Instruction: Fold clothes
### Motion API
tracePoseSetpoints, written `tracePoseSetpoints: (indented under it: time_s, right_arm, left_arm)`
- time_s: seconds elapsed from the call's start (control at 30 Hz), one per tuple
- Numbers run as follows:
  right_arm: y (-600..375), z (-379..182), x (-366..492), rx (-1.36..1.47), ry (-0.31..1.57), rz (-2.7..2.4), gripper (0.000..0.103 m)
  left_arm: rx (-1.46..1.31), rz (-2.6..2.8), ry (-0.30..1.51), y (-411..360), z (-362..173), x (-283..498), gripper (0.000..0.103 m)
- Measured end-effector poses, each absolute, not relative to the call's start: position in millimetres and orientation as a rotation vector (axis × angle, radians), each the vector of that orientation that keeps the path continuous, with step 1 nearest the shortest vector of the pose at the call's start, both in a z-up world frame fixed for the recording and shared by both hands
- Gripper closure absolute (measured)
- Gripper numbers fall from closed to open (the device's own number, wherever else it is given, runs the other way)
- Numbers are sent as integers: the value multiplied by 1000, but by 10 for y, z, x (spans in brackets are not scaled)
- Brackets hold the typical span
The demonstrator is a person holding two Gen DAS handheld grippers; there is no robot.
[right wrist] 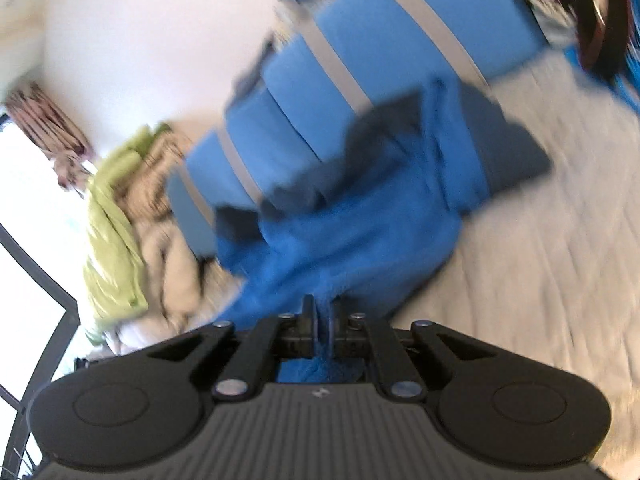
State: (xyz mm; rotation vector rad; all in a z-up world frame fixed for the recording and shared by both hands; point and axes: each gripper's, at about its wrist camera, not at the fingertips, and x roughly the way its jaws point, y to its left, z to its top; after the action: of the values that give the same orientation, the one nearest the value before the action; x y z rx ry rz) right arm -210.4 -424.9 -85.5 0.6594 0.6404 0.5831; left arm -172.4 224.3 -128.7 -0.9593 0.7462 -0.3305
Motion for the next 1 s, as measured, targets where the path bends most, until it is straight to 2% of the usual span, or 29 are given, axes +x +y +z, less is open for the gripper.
tracePoseSetpoints:
  time_s: [0.3, 0.63, 1.0]
  right_arm:
    - [-4456, -209, -1897, 715, 513, 547, 98]
    - [-4795, -156, -2092, 789, 570, 521, 98]
    - [-4878, -114, -2580, 824, 609, 470, 98]
  left_arm:
    - [-977, -414, 615, 2172, -738, -1656, 96]
    - [-881, -405, 598, 2085, -404, -1770, 96]
    - [-856, -414, 617, 2147, -392, -2227, 96]
